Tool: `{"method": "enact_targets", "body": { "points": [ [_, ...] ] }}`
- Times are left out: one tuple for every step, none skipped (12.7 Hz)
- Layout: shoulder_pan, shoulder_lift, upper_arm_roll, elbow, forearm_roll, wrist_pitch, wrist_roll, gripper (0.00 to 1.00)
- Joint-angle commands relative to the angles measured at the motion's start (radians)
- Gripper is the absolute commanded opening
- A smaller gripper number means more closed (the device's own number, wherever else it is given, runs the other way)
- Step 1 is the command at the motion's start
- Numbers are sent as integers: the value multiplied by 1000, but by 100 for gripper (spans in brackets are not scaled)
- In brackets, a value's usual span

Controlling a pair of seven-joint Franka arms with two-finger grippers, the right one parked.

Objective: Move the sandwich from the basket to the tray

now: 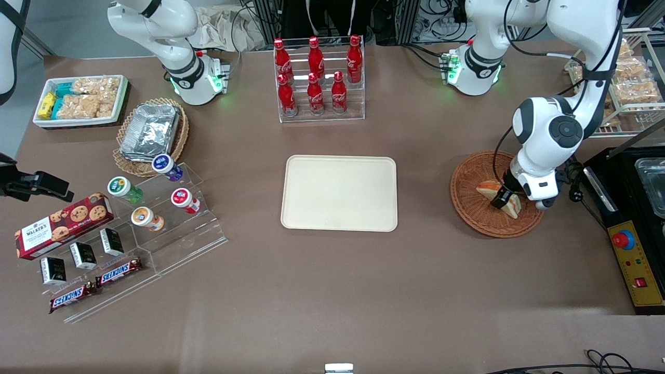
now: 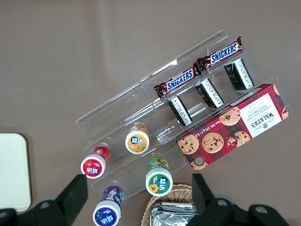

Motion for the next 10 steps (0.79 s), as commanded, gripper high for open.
{"method": "enact_targets", "body": {
  "points": [
    [1,-3,-2,-7,-10,19,-19,0],
    [-1,-9,-1,-2,-10,13,-28,0],
    [-1,-19,-1,6,-10,11,-31,0],
    [-2,-43,-2,18,-10,-12,-33,0],
    [-4,-65,-4,48,-10,-77,-31,0],
    [-5,-83,-8,97,-8,-163,-31,0],
    [-7,-98,-12,160,-8,-266,-31,0],
    [-7,-106,-31,235,-7,-374,-33,0],
    [-7,-105,-42,312,-8,-479,-34,0],
    [-7,-102,-53,385,-8,-563,-47,0]
  ]
}}
